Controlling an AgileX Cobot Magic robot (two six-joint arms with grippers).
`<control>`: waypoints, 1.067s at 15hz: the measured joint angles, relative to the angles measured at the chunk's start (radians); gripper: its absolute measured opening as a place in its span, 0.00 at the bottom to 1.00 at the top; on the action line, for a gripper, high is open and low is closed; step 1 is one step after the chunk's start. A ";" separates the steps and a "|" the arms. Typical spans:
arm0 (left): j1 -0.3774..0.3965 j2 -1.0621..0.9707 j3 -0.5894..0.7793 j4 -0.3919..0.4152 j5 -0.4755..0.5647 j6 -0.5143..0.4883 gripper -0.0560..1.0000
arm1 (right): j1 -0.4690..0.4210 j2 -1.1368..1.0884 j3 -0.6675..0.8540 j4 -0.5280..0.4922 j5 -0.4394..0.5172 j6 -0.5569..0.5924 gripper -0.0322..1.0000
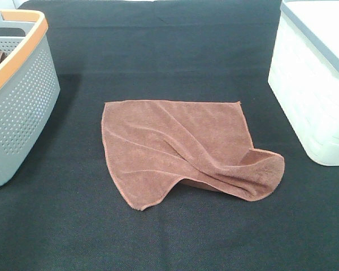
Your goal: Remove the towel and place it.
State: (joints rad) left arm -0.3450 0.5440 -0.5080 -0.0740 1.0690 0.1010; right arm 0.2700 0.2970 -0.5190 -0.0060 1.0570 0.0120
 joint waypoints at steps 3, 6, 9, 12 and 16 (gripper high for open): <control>0.000 -0.064 0.007 -0.025 -0.015 0.054 0.75 | 0.000 -0.087 0.013 0.006 0.005 -0.017 0.78; 0.000 -0.066 0.007 -0.025 -0.017 0.056 0.75 | 0.000 -0.093 0.015 0.006 0.008 -0.018 0.78; 0.000 -0.066 0.007 -0.025 -0.017 0.056 0.75 | 0.000 -0.093 0.015 0.006 0.008 -0.018 0.78; 0.000 -0.066 0.007 -0.025 -0.017 0.056 0.75 | 0.000 -0.093 0.015 0.006 0.008 -0.018 0.78; 0.004 -0.066 0.007 -0.025 -0.017 0.056 0.75 | 0.000 -0.093 0.015 0.006 0.008 -0.018 0.78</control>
State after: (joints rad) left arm -0.3410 0.4780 -0.5010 -0.0990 1.0520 0.1570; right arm 0.2700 0.2040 -0.5040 0.0000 1.0650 -0.0060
